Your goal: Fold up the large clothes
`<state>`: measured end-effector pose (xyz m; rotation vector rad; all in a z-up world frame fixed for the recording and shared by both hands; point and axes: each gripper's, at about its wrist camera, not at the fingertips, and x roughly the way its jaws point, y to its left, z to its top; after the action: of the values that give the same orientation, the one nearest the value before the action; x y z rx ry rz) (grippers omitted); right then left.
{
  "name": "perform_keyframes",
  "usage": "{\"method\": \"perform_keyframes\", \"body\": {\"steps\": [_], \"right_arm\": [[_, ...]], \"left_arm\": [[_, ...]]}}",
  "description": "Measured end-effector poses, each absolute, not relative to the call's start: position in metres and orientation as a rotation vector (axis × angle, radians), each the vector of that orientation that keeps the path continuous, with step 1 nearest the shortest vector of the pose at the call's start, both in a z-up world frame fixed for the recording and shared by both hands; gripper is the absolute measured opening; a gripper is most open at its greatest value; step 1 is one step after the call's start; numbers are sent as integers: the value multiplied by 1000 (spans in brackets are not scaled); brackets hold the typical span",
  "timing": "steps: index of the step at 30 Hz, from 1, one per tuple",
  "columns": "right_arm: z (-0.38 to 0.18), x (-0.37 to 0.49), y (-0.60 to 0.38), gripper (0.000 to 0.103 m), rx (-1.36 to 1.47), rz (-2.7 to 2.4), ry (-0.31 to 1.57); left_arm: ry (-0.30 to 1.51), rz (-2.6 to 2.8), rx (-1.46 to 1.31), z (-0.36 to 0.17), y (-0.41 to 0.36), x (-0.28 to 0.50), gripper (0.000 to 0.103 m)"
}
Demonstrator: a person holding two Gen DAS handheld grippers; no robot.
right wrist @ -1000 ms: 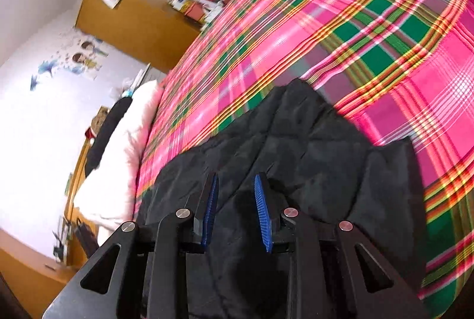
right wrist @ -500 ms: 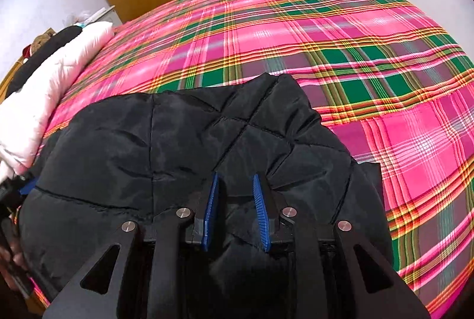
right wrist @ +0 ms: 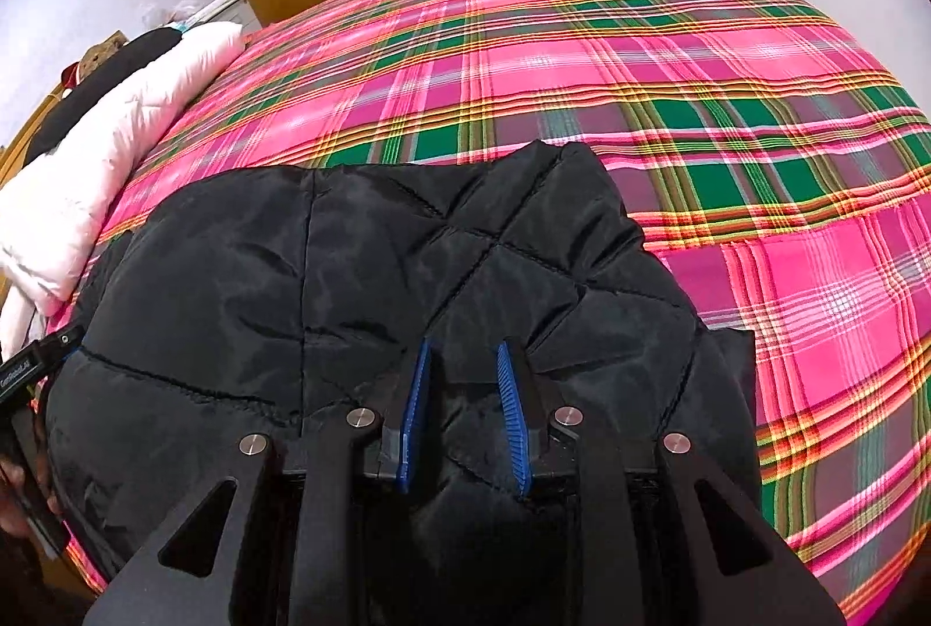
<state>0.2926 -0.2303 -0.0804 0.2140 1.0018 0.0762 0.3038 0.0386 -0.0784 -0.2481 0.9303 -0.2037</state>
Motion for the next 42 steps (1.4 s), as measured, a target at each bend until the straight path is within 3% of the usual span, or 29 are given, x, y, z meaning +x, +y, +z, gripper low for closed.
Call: {"method": "perform_keyframes", "body": {"steps": [3, 5, 6, 11, 16, 21, 25, 31, 42], "right_arm": [[-80, 292, -230, 19, 215, 44, 993], [-79, 291, -226, 15, 194, 16, 981], [-77, 290, -225, 12, 186, 9, 972], [-51, 278, -209, 7, 158, 11, 901], [-24, 247, -168, 7, 163, 108, 839], [-53, 232, -131, 7, 73, 135, 868], [-77, 245, -140, 0, 75, 136, 890], [-90, 250, -142, 0, 81, 127, 880], [-45, 235, -209, 2, 175, 31, 778]], "left_arm": [[927, -188, -259, -78, 39, 305, 59], [920, -158, -257, -77, 41, 306, 40], [911, -146, -247, -75, 43, 306, 36], [842, -152, -202, -59, 37, 294, 26], [770, -201, -163, -39, 19, 265, 26], [837, -229, -99, -58, 0, 249, 26], [881, -220, -79, -75, -4, 258, 28], [891, -191, -69, -93, -11, 273, 28], [797, -92, -105, -52, 42, 270, 28]]}}
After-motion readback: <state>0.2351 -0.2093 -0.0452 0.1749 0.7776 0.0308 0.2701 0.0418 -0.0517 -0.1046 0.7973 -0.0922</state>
